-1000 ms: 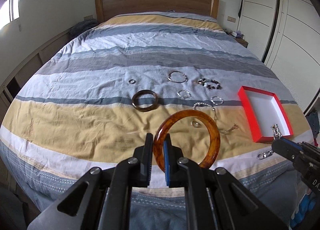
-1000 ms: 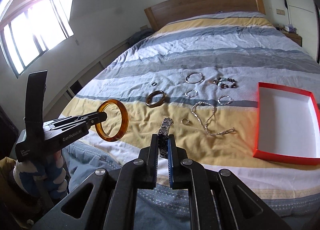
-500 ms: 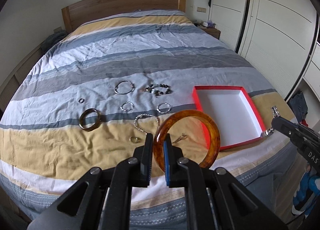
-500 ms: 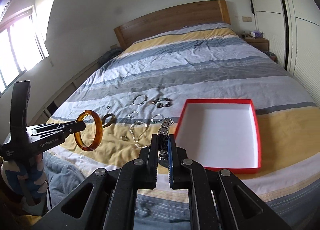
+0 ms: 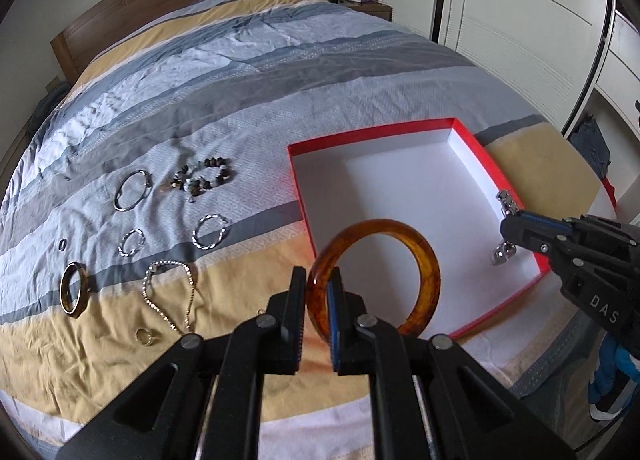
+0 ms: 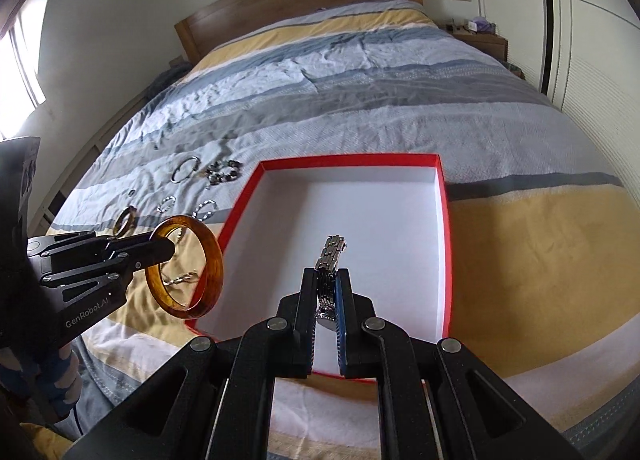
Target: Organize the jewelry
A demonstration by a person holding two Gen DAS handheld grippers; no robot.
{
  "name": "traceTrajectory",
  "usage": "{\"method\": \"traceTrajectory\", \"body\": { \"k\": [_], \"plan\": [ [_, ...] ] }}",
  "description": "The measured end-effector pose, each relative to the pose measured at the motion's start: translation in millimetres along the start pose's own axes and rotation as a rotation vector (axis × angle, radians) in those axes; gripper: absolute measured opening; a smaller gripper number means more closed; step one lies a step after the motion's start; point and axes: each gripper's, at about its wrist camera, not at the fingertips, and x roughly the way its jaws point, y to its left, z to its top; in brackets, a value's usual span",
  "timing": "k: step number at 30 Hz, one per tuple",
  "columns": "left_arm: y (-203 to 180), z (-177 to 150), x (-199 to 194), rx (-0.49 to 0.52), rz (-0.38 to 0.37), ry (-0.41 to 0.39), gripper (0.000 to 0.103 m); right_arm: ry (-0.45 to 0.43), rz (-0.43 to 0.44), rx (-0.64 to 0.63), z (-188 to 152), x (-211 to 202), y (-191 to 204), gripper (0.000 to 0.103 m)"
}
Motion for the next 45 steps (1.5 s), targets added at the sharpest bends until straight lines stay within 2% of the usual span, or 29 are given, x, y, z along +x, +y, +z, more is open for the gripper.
{"method": "traceTrajectory", "body": {
  "k": [4, 8, 14, 18, 26, 28, 33, 36, 45],
  "plan": [
    [-8, 2, 30, 0.016, 0.003, 0.035, 0.009, 0.034, -0.033, 0.007, 6, 25, -16, 0.009],
    [-17, 7, 44, 0.035, 0.001, 0.04, 0.009, 0.068, -0.066, -0.005, 17, 46, -30, 0.009],
    [-24, 10, 72, 0.045, 0.007, 0.089, 0.009, 0.113, -0.091, -0.041, 21, 62, -35, 0.009],
    [-24, 11, 78, 0.035, 0.006, 0.093, 0.009, 0.162, -0.118, -0.083, 19, 76, -36, 0.009],
    [-27, 10, 79, 0.04, 0.02, 0.083, 0.01, 0.182, -0.135, -0.123, 20, 83, -31, 0.01],
    [-26, 11, 79, 0.032, 0.009, 0.088, 0.011, 0.184, -0.138, -0.122, 20, 83, -31, 0.011],
    [-24, 11, 73, 0.011, -0.022, 0.084, 0.017, 0.168, -0.133, -0.117, 20, 74, -30, 0.025],
    [-23, 12, 61, -0.002, -0.035, 0.06, 0.022, 0.139, -0.13, -0.102, 20, 60, -31, 0.025],
    [-15, 2, -7, -0.009, -0.059, -0.037, 0.022, 0.03, -0.128, -0.037, 12, -13, -27, 0.033]
  ]
}}
